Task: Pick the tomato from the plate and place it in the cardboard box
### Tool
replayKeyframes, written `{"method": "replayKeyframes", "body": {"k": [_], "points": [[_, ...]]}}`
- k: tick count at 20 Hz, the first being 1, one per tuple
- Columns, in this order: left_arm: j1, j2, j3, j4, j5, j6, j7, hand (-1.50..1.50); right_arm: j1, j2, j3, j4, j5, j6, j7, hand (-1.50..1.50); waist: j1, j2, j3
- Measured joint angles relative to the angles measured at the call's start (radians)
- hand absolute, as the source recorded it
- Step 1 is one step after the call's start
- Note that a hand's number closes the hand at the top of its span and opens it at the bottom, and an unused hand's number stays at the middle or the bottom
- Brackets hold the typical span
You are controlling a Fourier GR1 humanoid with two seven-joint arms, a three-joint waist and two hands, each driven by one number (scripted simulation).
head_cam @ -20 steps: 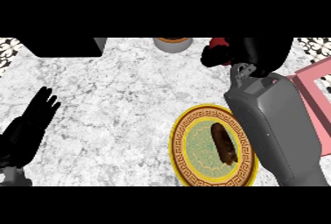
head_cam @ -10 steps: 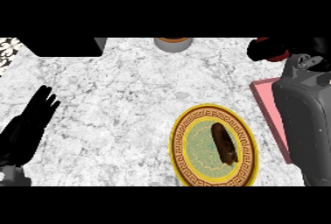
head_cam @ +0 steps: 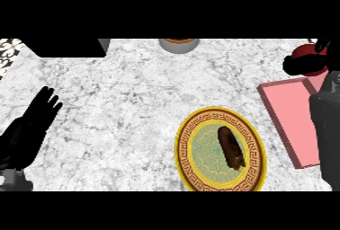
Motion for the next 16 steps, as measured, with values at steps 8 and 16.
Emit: {"method": "replayKeyframes", "body": {"k": [8,16], "points": [[0.002,-0.003,0.006,-0.020,0.002,-0.007,0.020,0.00,0.096,0.014,-0.086,0.163,-0.077,-0.148,-0.104,1.50,0.004,0.001,0.000],[0.003,-0.012,0.005,-0.020,-0.008,-0.010,0.026,0.00,0.188,0.049,-0.165,0.257,-0.174,-0.203,-0.140,-1.50,0.002,0.001,0.000]]}}
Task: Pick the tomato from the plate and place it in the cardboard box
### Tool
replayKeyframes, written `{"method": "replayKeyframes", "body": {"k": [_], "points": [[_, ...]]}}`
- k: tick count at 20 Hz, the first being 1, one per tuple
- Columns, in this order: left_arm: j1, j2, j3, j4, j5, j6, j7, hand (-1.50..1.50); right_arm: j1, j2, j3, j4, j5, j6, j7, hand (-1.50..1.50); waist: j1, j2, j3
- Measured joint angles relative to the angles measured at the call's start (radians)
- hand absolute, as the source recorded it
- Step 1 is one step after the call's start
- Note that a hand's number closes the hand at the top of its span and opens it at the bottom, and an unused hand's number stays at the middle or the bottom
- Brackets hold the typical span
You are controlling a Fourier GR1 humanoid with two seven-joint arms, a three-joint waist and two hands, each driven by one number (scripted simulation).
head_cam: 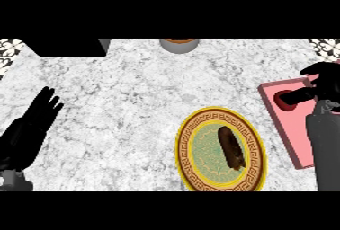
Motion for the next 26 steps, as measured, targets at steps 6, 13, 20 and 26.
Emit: {"method": "replayKeyframes", "body": {"k": [6,13,20,26], "points": [[0.006,-0.007,0.007,0.023,-0.011,-0.006,-0.028,0.00,0.037,0.028,-0.031,-0.049,-0.062,-0.153,-0.101,-1.50,-0.004,-0.001,0.000],[0.012,-0.002,0.021,0.024,-0.004,-0.012,-0.032,0.00,0.072,0.075,-0.165,-0.205,-0.207,-0.354,-0.154,-1.50,-0.012,-0.004,0.000],[-0.004,-0.001,0.029,0.030,-0.003,-0.014,-0.024,0.00,0.223,0.067,-0.284,-0.430,-0.400,-0.342,-0.169,-1.50,-0.016,-0.004,0.000],[0.001,-0.009,0.030,0.034,-0.013,-0.015,-0.036,0.00,0.395,0.034,-0.411,-0.573,-0.619,-0.254,-0.222,-1.50,-0.015,-0.004,0.000]]}}
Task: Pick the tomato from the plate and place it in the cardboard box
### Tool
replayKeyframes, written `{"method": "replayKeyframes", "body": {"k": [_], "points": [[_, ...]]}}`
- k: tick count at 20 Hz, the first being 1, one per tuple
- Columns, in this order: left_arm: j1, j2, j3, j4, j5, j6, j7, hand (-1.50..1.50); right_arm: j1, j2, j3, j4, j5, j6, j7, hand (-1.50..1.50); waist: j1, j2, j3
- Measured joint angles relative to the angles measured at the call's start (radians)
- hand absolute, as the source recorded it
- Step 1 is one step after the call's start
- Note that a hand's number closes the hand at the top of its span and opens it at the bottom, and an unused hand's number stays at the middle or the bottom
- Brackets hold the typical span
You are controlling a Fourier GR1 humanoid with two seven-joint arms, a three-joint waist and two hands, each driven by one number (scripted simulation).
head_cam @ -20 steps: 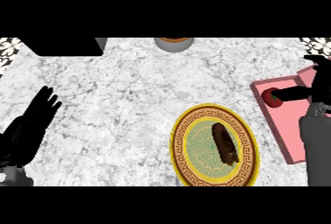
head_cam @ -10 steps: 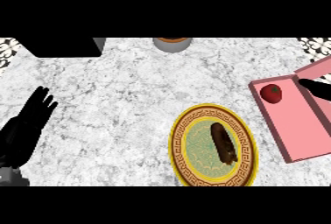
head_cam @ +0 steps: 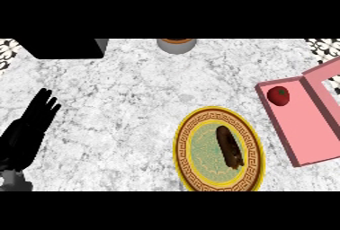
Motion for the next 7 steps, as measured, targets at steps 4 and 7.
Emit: {"method": "replayKeyframes", "body": {"k": [4,7], "points": [[-0.022,-0.003,-0.004,0.009,-0.008,0.001,0.009,0.00,0.073,-0.027,-0.065,-0.039,-0.117,0.053,-0.042,-1.50,0.003,0.001,0.000],[-0.034,-0.007,-0.003,0.021,-0.015,0.000,0.004,0.00,0.113,-0.059,-0.113,-0.031,-0.184,0.093,-0.068,-1.50,0.005,0.002,0.000]]}}
